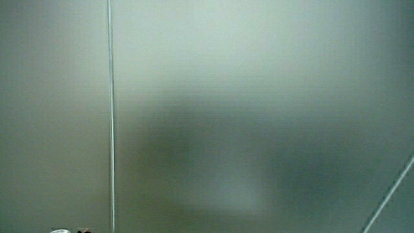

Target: Pick coca cola

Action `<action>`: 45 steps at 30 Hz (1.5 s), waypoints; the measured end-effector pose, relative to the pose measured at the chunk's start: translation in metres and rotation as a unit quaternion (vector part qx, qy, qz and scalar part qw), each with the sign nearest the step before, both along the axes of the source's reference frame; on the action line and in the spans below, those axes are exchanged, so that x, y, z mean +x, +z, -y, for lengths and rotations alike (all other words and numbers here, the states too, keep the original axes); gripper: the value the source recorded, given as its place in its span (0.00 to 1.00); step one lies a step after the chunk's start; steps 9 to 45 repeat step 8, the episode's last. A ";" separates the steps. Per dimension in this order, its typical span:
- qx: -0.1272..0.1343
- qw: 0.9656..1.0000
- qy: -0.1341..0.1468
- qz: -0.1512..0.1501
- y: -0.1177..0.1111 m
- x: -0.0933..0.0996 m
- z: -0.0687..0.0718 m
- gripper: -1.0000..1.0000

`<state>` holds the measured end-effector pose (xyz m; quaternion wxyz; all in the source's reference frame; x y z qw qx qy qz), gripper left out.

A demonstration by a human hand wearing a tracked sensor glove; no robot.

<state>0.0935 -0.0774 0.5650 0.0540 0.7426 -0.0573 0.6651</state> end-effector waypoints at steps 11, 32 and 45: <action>0.028 0.999 -0.003 0.017 -0.008 -0.001 0.002 1.00; 0.028 0.999 -0.003 0.017 -0.008 -0.001 0.002 1.00; 0.028 0.999 -0.003 0.017 -0.008 -0.001 0.002 1.00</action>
